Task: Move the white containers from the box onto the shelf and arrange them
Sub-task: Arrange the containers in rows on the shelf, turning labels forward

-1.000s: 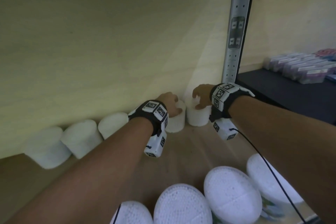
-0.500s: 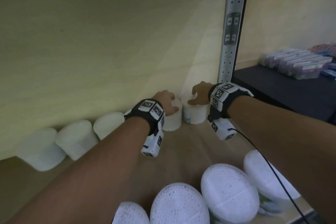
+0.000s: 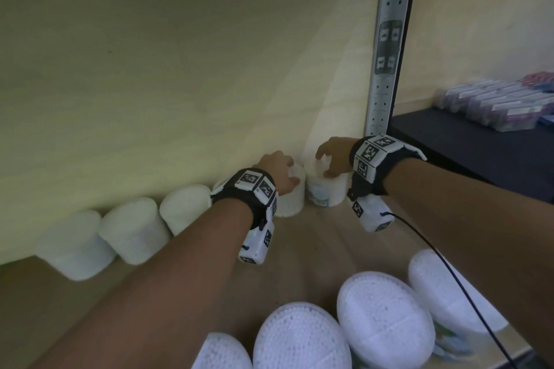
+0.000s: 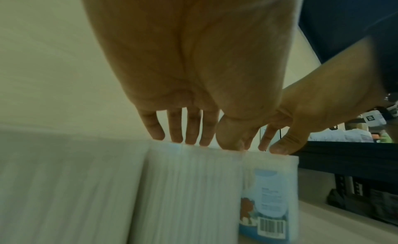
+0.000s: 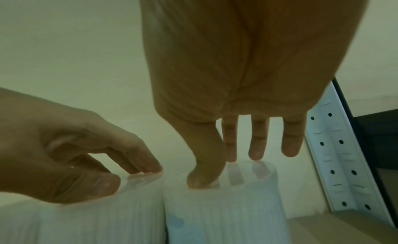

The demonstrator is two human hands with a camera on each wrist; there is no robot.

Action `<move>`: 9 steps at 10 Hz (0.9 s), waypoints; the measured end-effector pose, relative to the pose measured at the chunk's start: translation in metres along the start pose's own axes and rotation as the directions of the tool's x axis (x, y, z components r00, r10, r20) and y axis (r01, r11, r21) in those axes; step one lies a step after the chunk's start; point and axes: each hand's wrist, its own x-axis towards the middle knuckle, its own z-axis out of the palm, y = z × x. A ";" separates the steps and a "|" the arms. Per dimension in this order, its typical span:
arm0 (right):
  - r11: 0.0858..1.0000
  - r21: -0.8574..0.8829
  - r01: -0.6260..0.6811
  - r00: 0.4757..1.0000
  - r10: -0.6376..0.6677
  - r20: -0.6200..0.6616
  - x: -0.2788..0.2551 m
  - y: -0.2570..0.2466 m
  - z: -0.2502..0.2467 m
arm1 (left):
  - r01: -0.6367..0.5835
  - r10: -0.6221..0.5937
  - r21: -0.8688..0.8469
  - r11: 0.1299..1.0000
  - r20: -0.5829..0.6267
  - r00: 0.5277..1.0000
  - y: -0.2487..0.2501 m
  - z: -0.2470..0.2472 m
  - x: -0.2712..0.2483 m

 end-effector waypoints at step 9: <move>0.998 0.003 0.056 0.998 -0.056 0.009 -0.001 0.002 -0.002 | -0.018 0.018 0.008 1.000 0.016 1.000 -0.003 0.008 0.001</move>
